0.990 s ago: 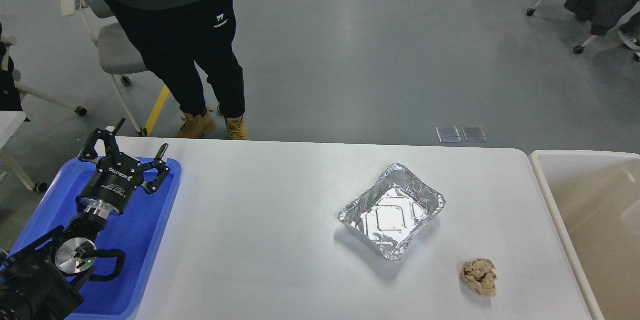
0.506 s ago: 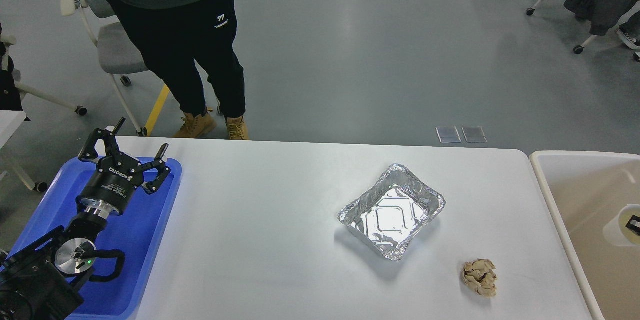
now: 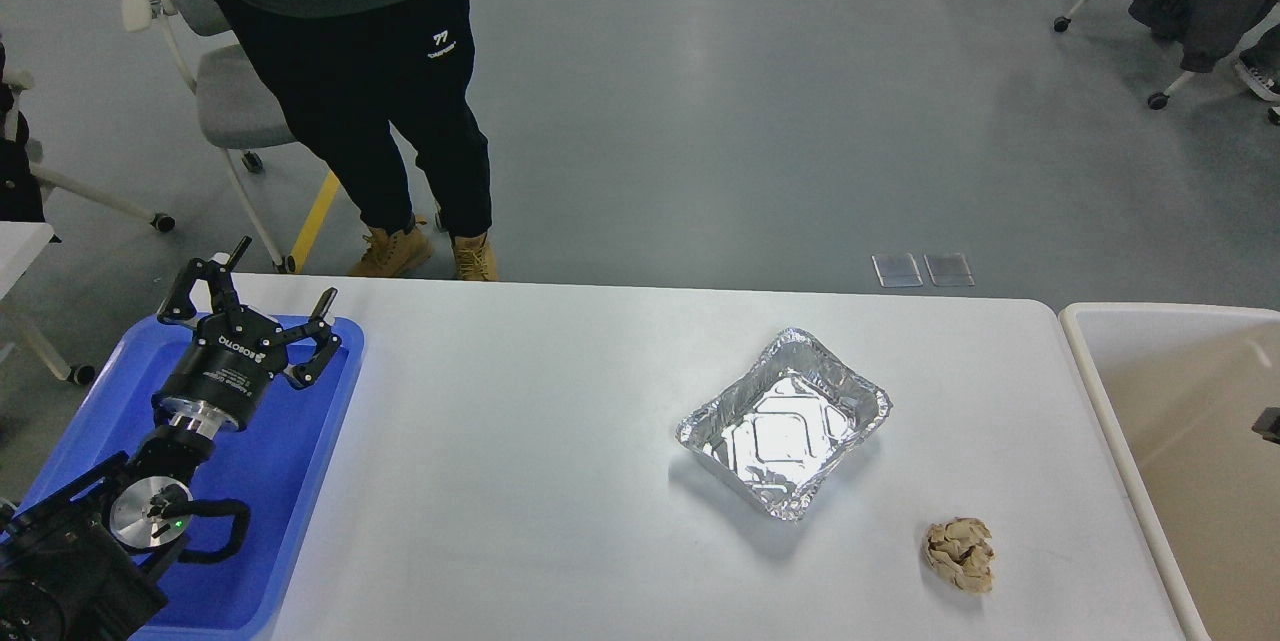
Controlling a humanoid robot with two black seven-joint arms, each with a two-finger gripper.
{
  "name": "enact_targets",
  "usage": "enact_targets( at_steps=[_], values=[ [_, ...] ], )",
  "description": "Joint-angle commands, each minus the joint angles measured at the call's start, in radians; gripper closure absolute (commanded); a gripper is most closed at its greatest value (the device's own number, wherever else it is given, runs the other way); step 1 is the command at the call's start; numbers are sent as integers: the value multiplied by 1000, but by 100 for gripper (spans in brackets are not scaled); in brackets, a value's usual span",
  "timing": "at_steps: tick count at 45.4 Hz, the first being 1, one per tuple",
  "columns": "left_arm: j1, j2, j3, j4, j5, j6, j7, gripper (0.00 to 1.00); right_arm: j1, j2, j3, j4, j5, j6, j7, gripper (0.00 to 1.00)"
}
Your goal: Tidy desktop
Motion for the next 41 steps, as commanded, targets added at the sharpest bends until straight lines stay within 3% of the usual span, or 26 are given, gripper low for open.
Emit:
enact_targets(
  at_steps=[1, 6, 17, 29, 41],
  values=[
    [0, 0, 0, 0, 1, 0, 0, 1, 197, -207, -13, 337, -6, 5, 0, 0],
    [-1, 0, 0, 0, 1, 0, 0, 1, 291, -261, -27, 379, -35, 23, 0, 0],
    [0, 0, 0, 0, 1, 0, 0, 1, 506, -333, -90, 417, -202, 164, 0, 0],
    [0, 0, -1, 0, 1, 0, 0, 1, 800, -335, -242, 445, -273, 314, 0, 0],
    [0, 0, 0, 0, 1, 0, 0, 1, 1201, -303, -478, 638, -267, 356, 0, 0]
  ],
)
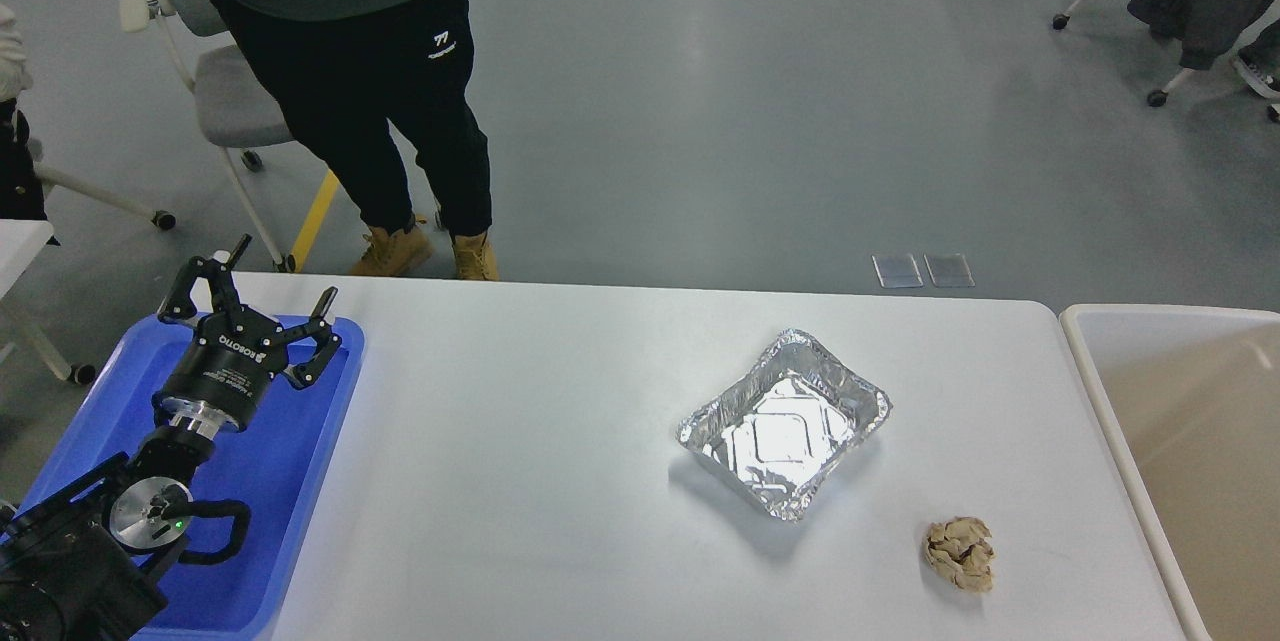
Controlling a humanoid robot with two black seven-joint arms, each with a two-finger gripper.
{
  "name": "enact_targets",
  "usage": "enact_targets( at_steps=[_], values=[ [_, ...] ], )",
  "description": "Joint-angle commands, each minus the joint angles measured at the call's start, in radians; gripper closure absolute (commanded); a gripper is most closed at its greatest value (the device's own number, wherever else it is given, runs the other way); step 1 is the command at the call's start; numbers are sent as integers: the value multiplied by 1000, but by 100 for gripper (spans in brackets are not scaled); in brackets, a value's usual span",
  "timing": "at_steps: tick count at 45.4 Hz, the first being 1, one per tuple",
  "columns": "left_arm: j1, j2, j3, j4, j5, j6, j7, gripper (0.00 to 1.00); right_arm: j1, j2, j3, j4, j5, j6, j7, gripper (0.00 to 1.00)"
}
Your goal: Tidy desktop
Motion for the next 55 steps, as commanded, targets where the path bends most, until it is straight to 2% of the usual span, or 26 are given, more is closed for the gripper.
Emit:
enact_targets(
  at_steps=[1, 7, 12, 23, 30, 40, 55],
  values=[
    [0, 0, -1, 0, 0, 0, 0, 1, 331, 19, -164, 131, -18, 68, -2, 0],
    [0, 0, 1, 0, 0, 0, 0, 1, 394, 78, -164, 131, -21, 133, -2, 0],
    [0, 0, 1, 0, 0, 0, 0, 1, 439, 122, -164, 143, -19, 140, -2, 0],
    [0, 0, 1, 0, 0, 0, 0, 1, 528, 176, -167, 307, -11, 150, -3, 0],
    [0, 0, 1, 0, 0, 0, 0, 1, 563, 216, -166, 384, -8, 252, -5, 0],
    [0, 0, 1, 0, 0, 0, 0, 1, 561, 248, -170, 462, -4, 266, -5, 0],
    [0, 0, 1, 0, -2, 0, 0, 1, 437, 329, -167, 530, 58, 266, -5, 0]
  ],
)
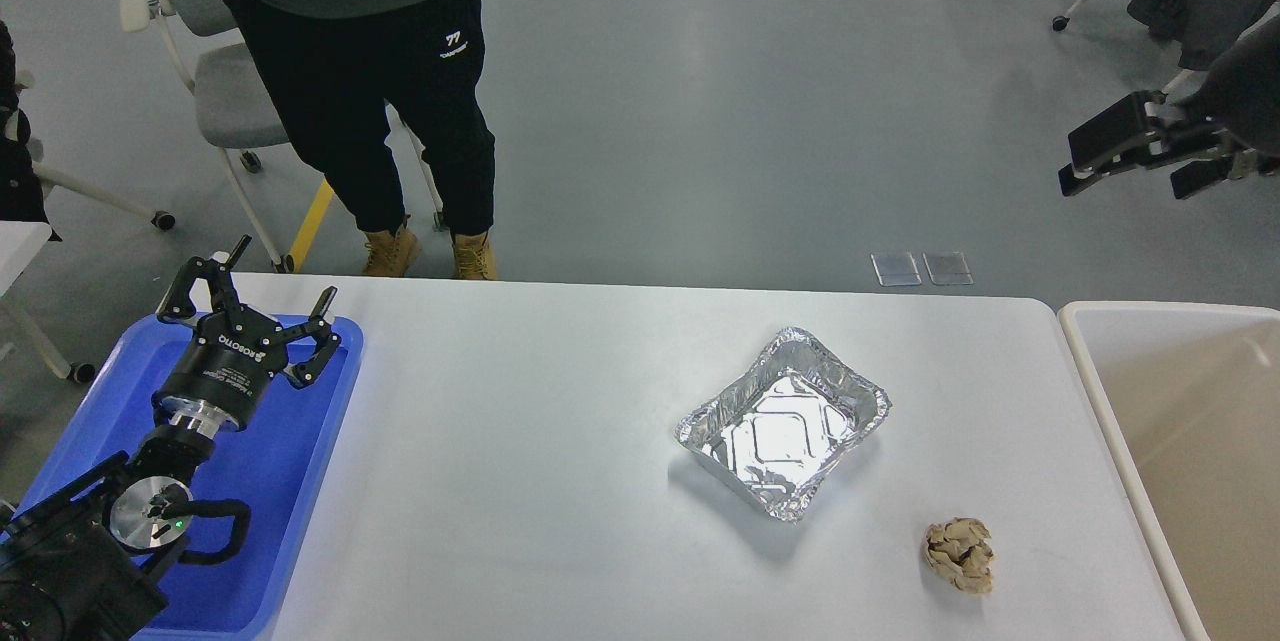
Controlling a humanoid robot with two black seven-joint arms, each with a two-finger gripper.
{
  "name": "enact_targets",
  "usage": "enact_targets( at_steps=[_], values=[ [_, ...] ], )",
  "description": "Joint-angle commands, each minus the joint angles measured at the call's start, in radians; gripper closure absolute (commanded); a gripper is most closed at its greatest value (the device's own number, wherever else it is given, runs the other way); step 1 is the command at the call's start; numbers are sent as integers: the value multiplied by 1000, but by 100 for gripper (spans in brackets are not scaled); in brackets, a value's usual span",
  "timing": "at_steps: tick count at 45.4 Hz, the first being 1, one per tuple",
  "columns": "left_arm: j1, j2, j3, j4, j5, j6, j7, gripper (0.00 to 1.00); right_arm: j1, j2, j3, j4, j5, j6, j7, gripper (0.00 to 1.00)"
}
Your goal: Tidy desktop
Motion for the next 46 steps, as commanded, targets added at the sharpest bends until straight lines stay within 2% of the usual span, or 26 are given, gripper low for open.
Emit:
enact_targets(
  at_steps=[1, 16, 26, 46],
  values=[
    [0, 0, 0, 0, -1, 0, 0, 1, -62, 60, -2, 48, 49, 8, -2, 0],
    [0, 0, 0, 0, -1, 0, 0, 1, -80, 120, -144, 96, 184, 8, -12, 0],
    [0, 0, 0, 0, -1, 0, 0, 1, -82, 129, -149, 120, 189, 8, -74, 0],
    [0, 0, 0, 0, -1, 0, 0, 1, -65, 115, -163, 113, 189, 8, -95, 0]
  ],
)
